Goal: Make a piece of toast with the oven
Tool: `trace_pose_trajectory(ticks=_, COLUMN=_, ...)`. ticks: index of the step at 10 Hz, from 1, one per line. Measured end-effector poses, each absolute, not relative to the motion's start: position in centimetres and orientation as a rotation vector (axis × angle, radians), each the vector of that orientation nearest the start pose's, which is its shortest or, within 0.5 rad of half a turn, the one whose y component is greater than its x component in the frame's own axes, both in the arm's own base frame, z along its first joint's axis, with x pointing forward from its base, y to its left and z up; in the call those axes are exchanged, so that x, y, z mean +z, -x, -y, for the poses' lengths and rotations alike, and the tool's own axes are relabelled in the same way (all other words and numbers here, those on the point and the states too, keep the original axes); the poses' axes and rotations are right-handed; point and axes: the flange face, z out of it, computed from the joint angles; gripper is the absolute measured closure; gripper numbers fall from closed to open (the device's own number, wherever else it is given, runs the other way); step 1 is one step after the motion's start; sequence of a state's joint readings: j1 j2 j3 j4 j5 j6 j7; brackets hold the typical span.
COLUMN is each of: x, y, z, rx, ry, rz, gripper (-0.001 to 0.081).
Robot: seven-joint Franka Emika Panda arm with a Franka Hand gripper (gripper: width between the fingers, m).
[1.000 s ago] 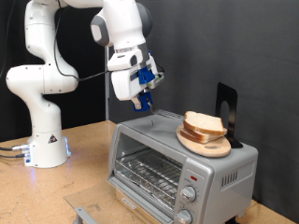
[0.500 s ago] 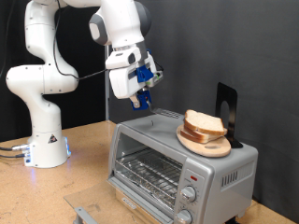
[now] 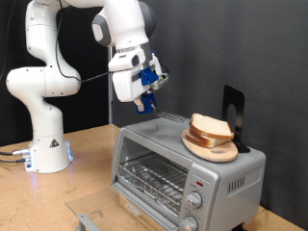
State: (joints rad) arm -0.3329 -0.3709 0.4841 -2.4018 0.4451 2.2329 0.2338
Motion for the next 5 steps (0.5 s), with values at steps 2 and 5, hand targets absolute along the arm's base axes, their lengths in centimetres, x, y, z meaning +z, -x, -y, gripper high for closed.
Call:
trace_pose_trajectory(ticks=2, x=45.37, y=-45.39, z=-8.98, rx=-0.207, ry=2.851, rz=-0.511, gripper=0.0355)
trace_pose_trajectory(ticks=5, x=45.06, y=-46.02, z=-9.09, rx=-0.197, ry=2.842, rz=-0.528, gripper=0.0355)
